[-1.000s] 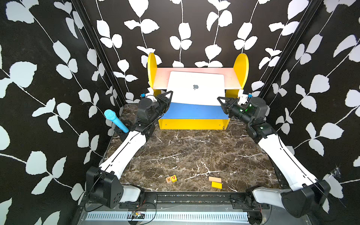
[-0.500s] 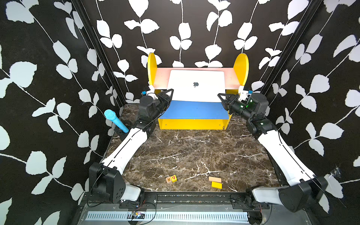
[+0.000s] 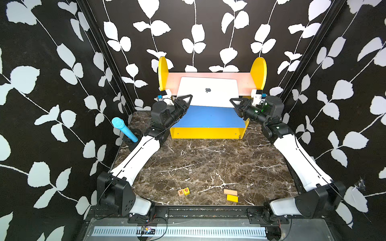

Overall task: Close the laptop lid and set it aside
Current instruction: Place the laptop on the shelf.

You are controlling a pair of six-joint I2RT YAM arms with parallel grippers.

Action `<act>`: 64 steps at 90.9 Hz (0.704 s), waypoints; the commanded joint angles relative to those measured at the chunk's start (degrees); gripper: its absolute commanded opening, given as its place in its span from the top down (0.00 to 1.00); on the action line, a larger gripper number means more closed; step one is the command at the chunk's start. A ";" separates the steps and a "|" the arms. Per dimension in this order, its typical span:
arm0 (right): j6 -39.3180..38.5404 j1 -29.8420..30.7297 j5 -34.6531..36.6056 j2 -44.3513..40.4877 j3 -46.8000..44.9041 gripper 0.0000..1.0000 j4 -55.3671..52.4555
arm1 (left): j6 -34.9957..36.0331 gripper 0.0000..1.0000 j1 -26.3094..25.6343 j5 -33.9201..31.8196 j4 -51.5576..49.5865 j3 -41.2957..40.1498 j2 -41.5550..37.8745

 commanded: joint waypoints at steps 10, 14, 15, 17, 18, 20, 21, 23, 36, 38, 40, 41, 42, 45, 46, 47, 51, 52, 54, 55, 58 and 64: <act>-1.77 -0.62 -2.19 1.26 2.69 0.53 -0.97 | 1.99 0.52 -0.23 2.74 1.12 3.89 -0.03; -2.05 -0.69 -2.11 1.52 3.30 0.51 -1.60 | 2.00 0.49 -0.12 2.85 0.85 4.25 0.23; -2.09 -0.77 -2.09 1.58 3.44 0.51 -1.79 | 2.00 0.49 -0.10 2.86 0.84 4.32 0.27; -2.30 -0.87 -2.14 1.70 3.80 0.50 -2.14 | 2.00 0.47 -0.03 2.94 0.82 4.43 0.35; -2.39 -0.90 -2.14 1.80 3.99 0.50 -2.36 | 2.00 0.46 -0.02 3.00 0.78 4.54 0.42; -2.57 -0.99 -2.15 1.88 4.31 0.49 -2.81 | 2.00 0.43 0.06 3.04 0.70 4.66 0.47; -2.66 -1.05 -2.15 1.94 4.51 0.48 -2.96 | 2.00 0.42 0.07 3.09 0.67 4.74 0.52; -2.82 -1.16 -2.15 2.03 4.77 0.47 -3.34 | 2.00 0.41 0.08 3.13 0.61 4.80 0.56; -3.59 -2.01 -2.72 1.93 5.81 0.42 -5.01 | 2.38 0.25 0.50 3.85 -0.19 4.81 0.37; -3.84 -2.06 -2.69 1.76 5.80 0.41 -5.30 | 2.42 0.23 0.66 4.02 -0.26 4.75 0.28; -4.06 -2.23 -2.64 1.56 5.84 0.40 -5.68 | 2.54 0.21 0.73 4.24 -0.39 4.65 0.13; -4.19 -2.28 -2.62 1.47 5.85 0.39 -5.85 | 2.62 0.20 0.80 4.39 -0.49 4.65 0.09; -4.31 -2.35 -2.60 1.38 5.85 0.39 -6.02 | 2.75 0.19 0.84 4.51 -0.63 4.60 0.03; -4.66 -2.52 -2.64 1.12 5.79 0.38 -6.46 | 3.03 0.16 1.06 4.93 -1.22 4.63 -0.17; -4.72 -2.52 -2.70 1.03 5.73 0.38 -6.55 | 3.17 0.15 1.10 5.09 -1.43 4.68 -0.24; -4.79 -2.60 -2.78 0.94 5.70 0.37 -6.63 | 3.33 0.14 1.16 5.21 -1.62 4.71 -0.31; -4.94 -2.71 -2.89 0.51 5.41 0.37 -6.79 | 3.79 0.11 1.39 5.62 -2.33 4.57 -0.73; -4.99 -2.79 -2.96 0.37 5.28 0.36 -6.79 | 3.90 0.11 1.49 5.70 -2.42 4.48 -0.82; -5.02 -2.89 -3.01 0.12 5.07 0.36 -6.80 | 4.10 0.09 1.60 5.87 -2.72 4.36 -1.05; -5.07 -2.88 -3.11 0.05 4.98 0.36 -6.80 | 4.15 0.09 1.68 6.00 -2.84 4.33 -1.16; -5.16 -2.95 -3.16 -0.32 4.63 0.36 -6.80 | 4.37 0.07 1.87 6.30 -3.24 4.08 -1.51; -5.36 -3.08 -3.40 -1.01 4.02 0.36 -6.97 | 5.04 0.05 2.24 7.08 -4.19 3.94 -2.23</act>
